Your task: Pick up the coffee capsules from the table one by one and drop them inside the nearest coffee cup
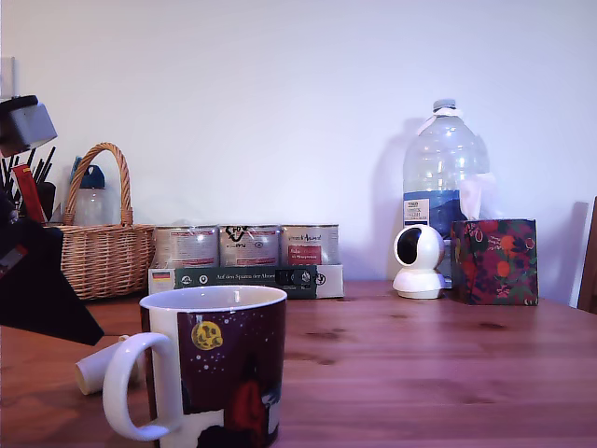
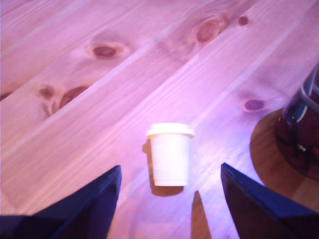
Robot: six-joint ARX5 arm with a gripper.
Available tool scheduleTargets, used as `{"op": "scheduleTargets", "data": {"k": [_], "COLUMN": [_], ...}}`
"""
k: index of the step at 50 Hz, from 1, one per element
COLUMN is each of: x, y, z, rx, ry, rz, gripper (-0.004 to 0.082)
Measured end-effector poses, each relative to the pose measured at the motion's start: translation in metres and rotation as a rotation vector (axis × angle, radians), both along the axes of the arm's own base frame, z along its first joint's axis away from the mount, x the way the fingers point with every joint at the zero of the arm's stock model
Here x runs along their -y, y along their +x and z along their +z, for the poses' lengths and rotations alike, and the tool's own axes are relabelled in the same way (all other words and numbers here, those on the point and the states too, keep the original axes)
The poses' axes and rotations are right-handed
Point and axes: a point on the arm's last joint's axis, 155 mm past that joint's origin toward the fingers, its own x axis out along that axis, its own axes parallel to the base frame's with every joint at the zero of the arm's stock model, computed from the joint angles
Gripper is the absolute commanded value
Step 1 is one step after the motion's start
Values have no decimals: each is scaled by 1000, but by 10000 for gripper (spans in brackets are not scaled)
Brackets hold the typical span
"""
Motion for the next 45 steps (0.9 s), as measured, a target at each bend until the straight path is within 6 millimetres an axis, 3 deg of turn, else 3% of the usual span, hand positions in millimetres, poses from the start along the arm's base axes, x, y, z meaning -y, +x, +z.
{"op": "scheduleTargets", "data": {"k": [30, 45], "x": [12, 14], "y": [4, 7], "z": [-31, -34], "rx": [-44, -41], "ry": [-19, -25], "rz": [-61, -65], "gripper": [569, 569]}}
